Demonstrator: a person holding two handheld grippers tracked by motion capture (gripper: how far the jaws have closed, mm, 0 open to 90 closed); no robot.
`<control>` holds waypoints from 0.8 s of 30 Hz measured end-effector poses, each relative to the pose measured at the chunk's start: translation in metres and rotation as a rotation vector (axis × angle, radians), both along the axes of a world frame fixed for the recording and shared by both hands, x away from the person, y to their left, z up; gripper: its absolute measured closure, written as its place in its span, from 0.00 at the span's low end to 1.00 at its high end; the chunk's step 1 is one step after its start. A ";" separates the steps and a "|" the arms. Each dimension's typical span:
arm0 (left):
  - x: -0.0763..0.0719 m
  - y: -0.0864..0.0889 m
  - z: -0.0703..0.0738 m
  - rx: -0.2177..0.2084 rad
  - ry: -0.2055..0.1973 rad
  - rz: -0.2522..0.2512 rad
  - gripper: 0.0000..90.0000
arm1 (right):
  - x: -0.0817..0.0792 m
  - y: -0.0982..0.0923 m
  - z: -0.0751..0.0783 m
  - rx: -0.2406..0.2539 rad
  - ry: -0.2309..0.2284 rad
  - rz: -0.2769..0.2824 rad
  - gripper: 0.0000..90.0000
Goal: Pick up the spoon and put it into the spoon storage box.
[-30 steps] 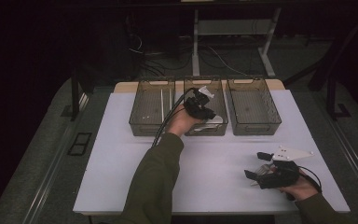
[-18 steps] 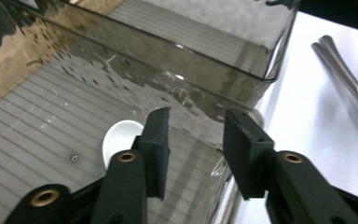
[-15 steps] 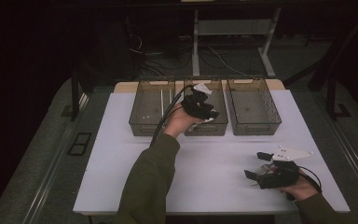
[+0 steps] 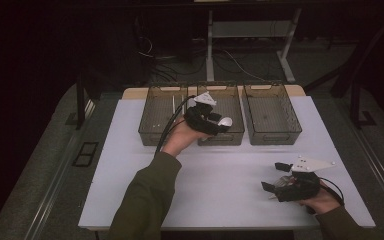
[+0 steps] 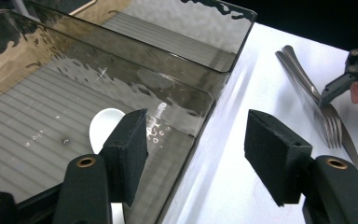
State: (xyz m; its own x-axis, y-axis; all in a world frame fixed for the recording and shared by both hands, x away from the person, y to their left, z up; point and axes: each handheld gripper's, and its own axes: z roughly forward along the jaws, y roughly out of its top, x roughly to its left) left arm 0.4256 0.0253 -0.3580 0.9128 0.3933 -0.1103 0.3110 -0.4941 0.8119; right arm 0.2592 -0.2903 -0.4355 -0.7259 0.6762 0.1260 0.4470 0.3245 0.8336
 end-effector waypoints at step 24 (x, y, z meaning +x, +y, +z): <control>-0.062 0.046 -0.003 -0.062 -0.054 0.037 0.22 | -0.001 -0.001 0.000 0.000 -0.003 -0.003 0.13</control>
State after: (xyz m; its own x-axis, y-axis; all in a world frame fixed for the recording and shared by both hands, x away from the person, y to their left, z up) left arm 0.3641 0.0708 -0.3607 0.9031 0.4205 -0.0866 0.2828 -0.4311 0.8568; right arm 0.2580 -0.2913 -0.4354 -0.7241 0.6785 0.1236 0.4455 0.3234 0.8348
